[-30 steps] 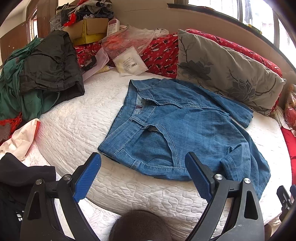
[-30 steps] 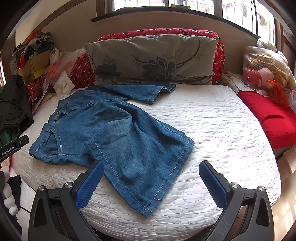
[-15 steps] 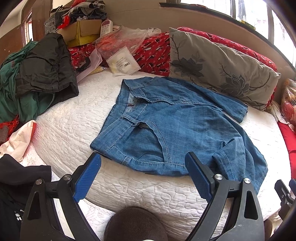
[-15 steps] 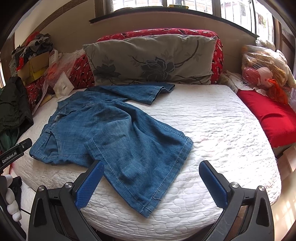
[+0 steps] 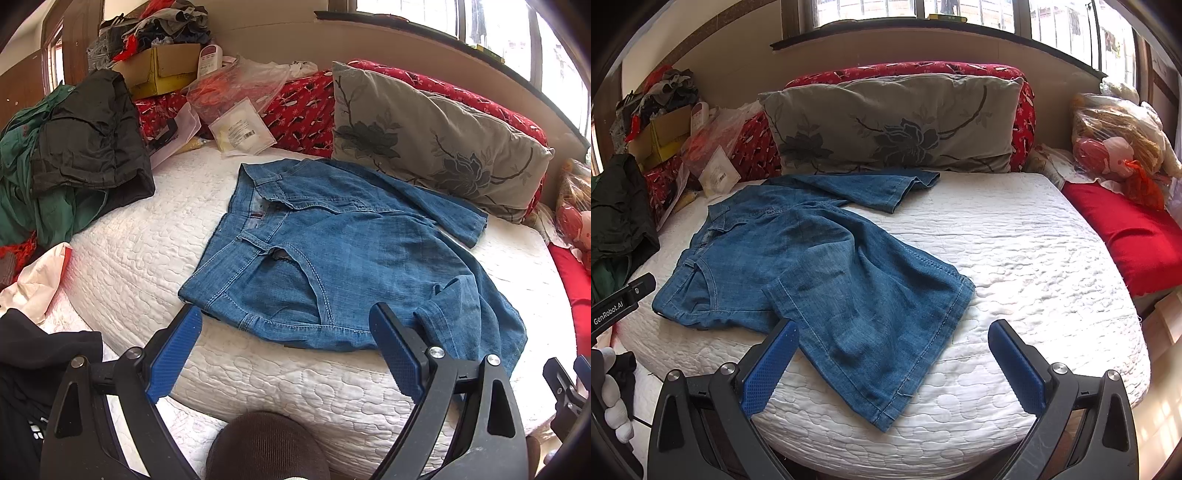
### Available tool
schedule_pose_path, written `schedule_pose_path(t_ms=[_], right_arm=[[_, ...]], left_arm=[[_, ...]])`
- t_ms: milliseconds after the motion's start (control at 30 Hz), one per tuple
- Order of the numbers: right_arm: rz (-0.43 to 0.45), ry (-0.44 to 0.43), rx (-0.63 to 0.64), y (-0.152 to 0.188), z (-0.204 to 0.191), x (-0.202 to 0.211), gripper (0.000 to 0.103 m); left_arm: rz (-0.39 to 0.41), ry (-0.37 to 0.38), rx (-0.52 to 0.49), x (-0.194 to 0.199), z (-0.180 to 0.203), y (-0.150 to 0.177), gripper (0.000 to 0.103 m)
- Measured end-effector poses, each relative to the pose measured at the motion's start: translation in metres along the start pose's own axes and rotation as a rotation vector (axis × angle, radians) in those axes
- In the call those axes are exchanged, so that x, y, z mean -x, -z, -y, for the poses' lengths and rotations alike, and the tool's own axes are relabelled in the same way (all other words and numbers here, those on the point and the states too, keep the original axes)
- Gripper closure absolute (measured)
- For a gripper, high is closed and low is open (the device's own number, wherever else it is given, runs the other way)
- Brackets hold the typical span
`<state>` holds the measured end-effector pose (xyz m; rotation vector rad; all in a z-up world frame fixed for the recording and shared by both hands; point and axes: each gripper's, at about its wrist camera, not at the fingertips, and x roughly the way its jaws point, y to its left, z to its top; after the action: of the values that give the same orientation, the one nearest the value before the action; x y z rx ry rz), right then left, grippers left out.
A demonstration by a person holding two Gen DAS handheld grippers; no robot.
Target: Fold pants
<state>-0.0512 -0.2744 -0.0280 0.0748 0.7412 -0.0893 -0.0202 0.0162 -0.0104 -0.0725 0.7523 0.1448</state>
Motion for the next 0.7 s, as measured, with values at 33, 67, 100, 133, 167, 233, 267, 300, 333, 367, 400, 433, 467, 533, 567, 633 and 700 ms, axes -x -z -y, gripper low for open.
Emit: schedule_pose_path(t_ms=[33,67,100,133,167,233,267,300,333,367,400,433,467,533,567,633,700], right_arm=[[0.001,0.0,0.002,0.0,0.0,0.0,0.0],[0.002,0.0,0.003,0.0,-0.001,0.001,0.0],[0.003,0.0,0.003,-0.001,-0.001,0.002,0.0],[0.004,0.0,0.003,-0.001,-0.001,0.002,0.0],[0.006,0.0,0.003,-0.001,-0.001,0.003,0.0],[0.007,0.0,0.003,-0.001,-0.001,0.003,0.0],[0.008,0.0,0.004,-0.001,-0.001,0.003,0.0],[0.009,0.0,0.004,-0.001,-0.001,0.003,0.0],[0.009,0.0,0.005,0.0,-0.001,0.004,0.0],[0.009,-0.001,0.005,-0.001,-0.001,0.004,0.0],[0.011,-0.001,0.006,-0.001,-0.001,0.004,0.0],[0.013,-0.002,0.006,-0.001,-0.001,0.005,0.0],[0.014,-0.002,0.007,-0.001,-0.002,0.005,0.0],[0.017,-0.001,0.009,-0.001,-0.002,0.006,0.0],[0.018,-0.001,0.009,-0.001,-0.002,0.006,0.0],[0.018,0.0,0.011,-0.001,-0.003,0.006,0.0],[0.018,0.0,0.011,-0.001,-0.003,0.006,0.0]], left_arm=[[0.001,0.001,-0.001,0.001,0.0,0.0,0.01],[0.002,0.002,-0.001,0.001,0.0,0.0,0.01],[0.003,0.002,-0.001,0.002,0.001,-0.001,0.01],[0.005,0.003,-0.001,0.002,0.001,-0.001,0.01],[0.008,0.002,-0.001,0.003,0.001,-0.001,0.01],[0.017,0.001,-0.001,0.005,0.001,-0.001,0.01],[0.024,-0.001,0.0,0.006,0.001,-0.001,0.01],[0.03,-0.002,0.001,0.008,0.001,-0.001,0.01],[0.037,-0.003,0.003,0.009,0.0,-0.001,0.01],[0.044,-0.003,0.006,0.01,0.0,-0.001,0.01],[0.05,-0.002,0.009,0.012,0.0,-0.001,0.01],[0.052,-0.001,0.009,0.012,0.0,-0.002,0.01],[0.053,0.001,0.008,0.013,0.0,-0.002,0.01],[0.057,0.004,0.008,0.014,0.0,-0.003,0.01],[0.058,0.005,0.008,0.014,0.001,-0.004,0.01],[0.059,0.006,0.007,0.015,0.002,-0.004,0.01],[0.059,0.007,0.008,0.015,0.002,-0.004,0.01]])
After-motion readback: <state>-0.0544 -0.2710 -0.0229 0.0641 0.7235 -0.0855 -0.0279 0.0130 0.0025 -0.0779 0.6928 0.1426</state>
